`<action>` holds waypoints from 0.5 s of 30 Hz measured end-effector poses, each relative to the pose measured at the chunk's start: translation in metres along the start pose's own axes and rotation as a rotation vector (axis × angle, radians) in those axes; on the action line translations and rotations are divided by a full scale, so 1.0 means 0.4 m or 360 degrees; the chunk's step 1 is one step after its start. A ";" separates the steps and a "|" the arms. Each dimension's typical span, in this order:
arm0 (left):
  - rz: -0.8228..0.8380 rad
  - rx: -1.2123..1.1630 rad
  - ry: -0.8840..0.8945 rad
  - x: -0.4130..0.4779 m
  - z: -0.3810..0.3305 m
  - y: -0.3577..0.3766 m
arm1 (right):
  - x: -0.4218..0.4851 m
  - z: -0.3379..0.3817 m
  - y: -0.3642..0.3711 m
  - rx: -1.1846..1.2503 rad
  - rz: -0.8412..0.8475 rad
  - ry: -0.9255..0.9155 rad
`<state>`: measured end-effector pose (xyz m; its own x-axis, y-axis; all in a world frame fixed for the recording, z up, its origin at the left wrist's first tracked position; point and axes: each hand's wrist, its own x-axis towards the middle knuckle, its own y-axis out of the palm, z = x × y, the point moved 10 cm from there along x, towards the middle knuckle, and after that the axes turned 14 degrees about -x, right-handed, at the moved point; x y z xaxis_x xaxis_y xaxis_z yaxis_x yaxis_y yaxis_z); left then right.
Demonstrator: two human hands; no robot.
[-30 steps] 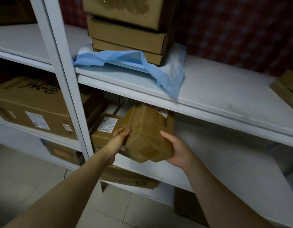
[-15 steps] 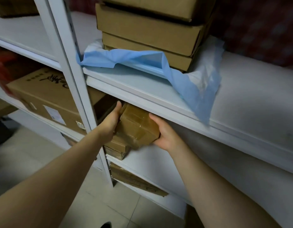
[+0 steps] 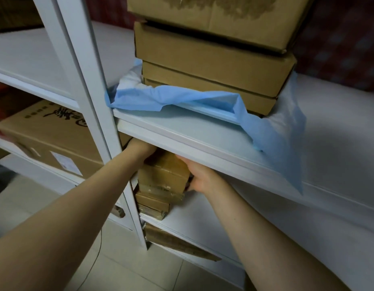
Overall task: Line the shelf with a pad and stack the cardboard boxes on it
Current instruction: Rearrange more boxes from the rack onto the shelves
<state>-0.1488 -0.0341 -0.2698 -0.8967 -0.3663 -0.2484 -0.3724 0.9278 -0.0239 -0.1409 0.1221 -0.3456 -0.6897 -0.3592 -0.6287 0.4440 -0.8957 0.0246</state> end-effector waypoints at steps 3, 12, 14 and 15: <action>0.0143 0.0649 0.0232 0.007 -0.038 0.028 | 0.000 0.013 0.022 -0.0038 -0.0030 0.0047; 0.0180 0.1217 0.0418 0.006 -0.053 0.029 | 0.015 0.024 0.065 -0.0102 -0.0113 0.0067; 0.0216 0.1243 0.0388 0.011 -0.052 0.031 | 0.013 0.030 0.056 -0.0091 -0.0148 0.0040; 0.0248 0.1232 0.0376 0.015 -0.053 0.035 | 0.012 0.035 0.052 -0.0100 -0.0158 0.0013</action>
<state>-0.1644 -0.0249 -0.2512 -0.9834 -0.1544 -0.0956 -0.0467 0.7239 -0.6883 -0.1430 0.0979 -0.3374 -0.7276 -0.2674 -0.6318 0.4090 -0.9085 -0.0864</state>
